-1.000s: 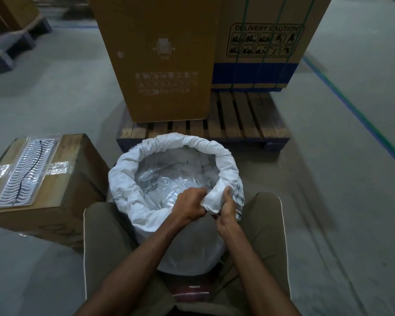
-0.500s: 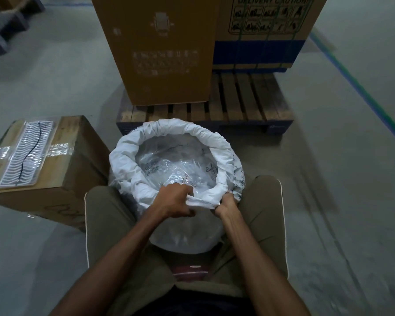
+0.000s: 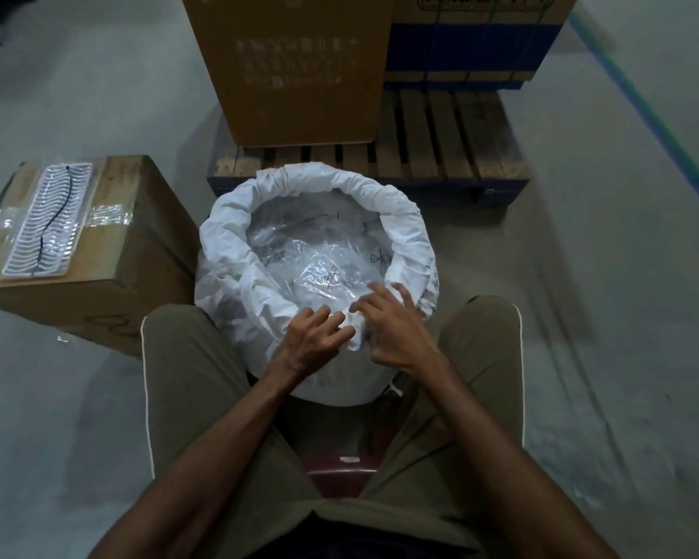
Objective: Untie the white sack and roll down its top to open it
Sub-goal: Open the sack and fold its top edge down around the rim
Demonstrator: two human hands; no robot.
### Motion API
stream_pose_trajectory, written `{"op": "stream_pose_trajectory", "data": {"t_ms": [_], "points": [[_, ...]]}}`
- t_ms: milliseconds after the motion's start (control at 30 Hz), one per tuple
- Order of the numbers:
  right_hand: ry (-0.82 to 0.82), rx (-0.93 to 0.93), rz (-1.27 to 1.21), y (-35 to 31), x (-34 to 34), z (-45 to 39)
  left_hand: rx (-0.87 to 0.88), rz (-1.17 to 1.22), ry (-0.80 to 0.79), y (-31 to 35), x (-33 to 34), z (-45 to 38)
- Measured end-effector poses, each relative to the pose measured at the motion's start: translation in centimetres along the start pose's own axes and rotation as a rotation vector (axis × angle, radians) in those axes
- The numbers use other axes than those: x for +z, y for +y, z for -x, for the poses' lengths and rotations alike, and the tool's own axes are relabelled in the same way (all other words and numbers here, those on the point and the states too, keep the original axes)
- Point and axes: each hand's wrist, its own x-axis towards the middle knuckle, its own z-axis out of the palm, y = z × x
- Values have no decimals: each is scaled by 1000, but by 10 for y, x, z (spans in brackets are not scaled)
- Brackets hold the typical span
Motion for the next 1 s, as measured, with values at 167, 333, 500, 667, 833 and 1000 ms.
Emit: {"op": "stream_pose_trajectory", "data": {"t_ms": [167, 333, 500, 667, 833, 1000], "points": [[-140, -27, 23, -23, -14, -22, 24, -45, 90, 9, -17, 15], [-298, -71, 158, -35, -8, -19, 26, -104, 161, 23, -25, 31], [-105, -41, 239, -51, -5, 9, -357, 158, -93, 46, -47, 48], [-13, 80, 315, -64, 8, 30, -1618, 847, 344, 87, -90, 44], [53, 162, 361, -66, 31, 42, -2011, 1691, 548, 65, -71, 26], [50, 125, 273, -60, 32, 40, -2129, 1578, 704, 58, -55, 12]]}}
